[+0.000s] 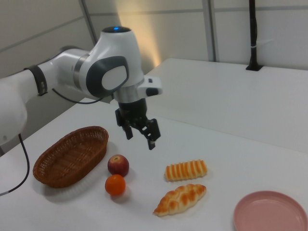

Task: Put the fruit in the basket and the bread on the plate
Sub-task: 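Move the gripper down toward the red apple, then close the gripper on the red apple and lift it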

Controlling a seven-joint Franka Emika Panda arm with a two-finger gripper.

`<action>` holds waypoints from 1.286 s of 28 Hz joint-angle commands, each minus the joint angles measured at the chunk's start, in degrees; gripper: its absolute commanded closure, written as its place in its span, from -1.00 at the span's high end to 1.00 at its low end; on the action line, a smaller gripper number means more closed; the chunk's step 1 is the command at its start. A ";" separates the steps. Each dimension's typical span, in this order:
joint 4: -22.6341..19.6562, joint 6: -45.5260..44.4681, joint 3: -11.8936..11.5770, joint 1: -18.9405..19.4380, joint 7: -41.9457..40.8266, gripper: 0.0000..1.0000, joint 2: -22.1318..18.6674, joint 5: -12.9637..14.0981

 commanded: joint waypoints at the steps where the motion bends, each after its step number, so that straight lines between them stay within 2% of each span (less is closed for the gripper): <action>1: -1.02 3.56 -0.28 5.15 5.07 1.00 1.84 -2.67; 3: -1.02 4.71 -0.28 6.82 7.00 1.00 2.89 -3.98; 4: -1.02 5.50 -0.28 8.75 8.84 1.00 3.94 -5.82; 6: -0.93 6.20 -0.28 10.25 10.78 1.00 5.00 -7.32; 14: -0.93 9.80 -0.28 15.44 16.32 1.00 10.09 -10.49; 26: -1.02 11.83 -0.28 21.07 21.95 1.00 13.97 -12.43; 36: -0.32 15.78 -0.37 22.91 26.34 1.00 18.54 -14.36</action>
